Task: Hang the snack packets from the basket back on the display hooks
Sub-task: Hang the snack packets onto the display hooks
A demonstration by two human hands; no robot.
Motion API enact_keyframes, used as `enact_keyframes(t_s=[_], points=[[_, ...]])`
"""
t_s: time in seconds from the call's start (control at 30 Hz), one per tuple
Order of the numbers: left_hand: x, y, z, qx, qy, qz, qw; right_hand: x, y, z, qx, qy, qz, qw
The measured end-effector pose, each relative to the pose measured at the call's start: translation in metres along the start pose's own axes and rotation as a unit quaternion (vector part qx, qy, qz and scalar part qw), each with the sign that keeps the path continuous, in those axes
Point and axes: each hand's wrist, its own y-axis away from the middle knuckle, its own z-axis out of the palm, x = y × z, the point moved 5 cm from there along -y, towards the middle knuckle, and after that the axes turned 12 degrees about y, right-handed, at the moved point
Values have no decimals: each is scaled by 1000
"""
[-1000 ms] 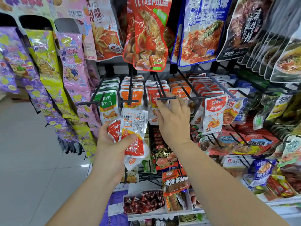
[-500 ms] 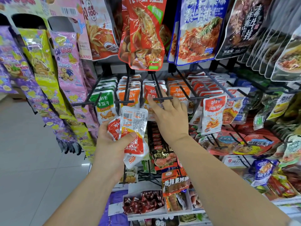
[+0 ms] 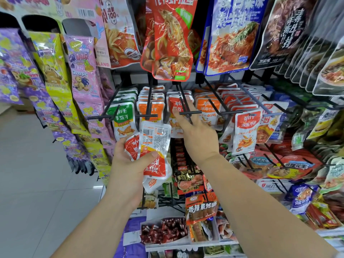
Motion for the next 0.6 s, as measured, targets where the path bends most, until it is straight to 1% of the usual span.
enact_keyframes(t_s=[0.07,0.1,0.17,0.23,0.27,0.3,0.37,0.4,0.43,0.5,0.53,0.57,0.6], points=[[0,1,-1,0,-1,1,1000,0,4,0,-16,-31,14,999],[0,1,-1,0,-2,0,1000,1,5,-2,-11,-47,19,999],[0,2,-1,-3,-7,-3,1000,4,11,-9,26,-97,41,994],[0,3,0,-18,-18,-8,1000,4,19,-18,67,-183,61,979],[0,4,2,-32,-27,-12,999,5,23,-25,68,-252,82,962],[0,5,4,-48,-39,-19,998,7,26,-31,41,-332,112,936],[-1,8,6,-81,-72,-35,994,7,32,-36,-70,-468,161,866],[-2,8,8,-94,-89,-41,991,7,34,-38,-116,-528,176,823],[-2,8,9,-105,-104,-45,988,9,37,-39,-146,-580,201,776],[-1,9,13,-119,-122,-44,984,15,39,-42,-179,-653,259,688],[-1,9,16,-126,-128,-39,983,16,41,-45,-194,-668,269,666],[-1,10,19,-133,-138,-33,981,15,43,-50,-209,-668,266,663],[-2,11,23,-140,-147,-26,979,13,45,-52,-223,-659,254,672]])
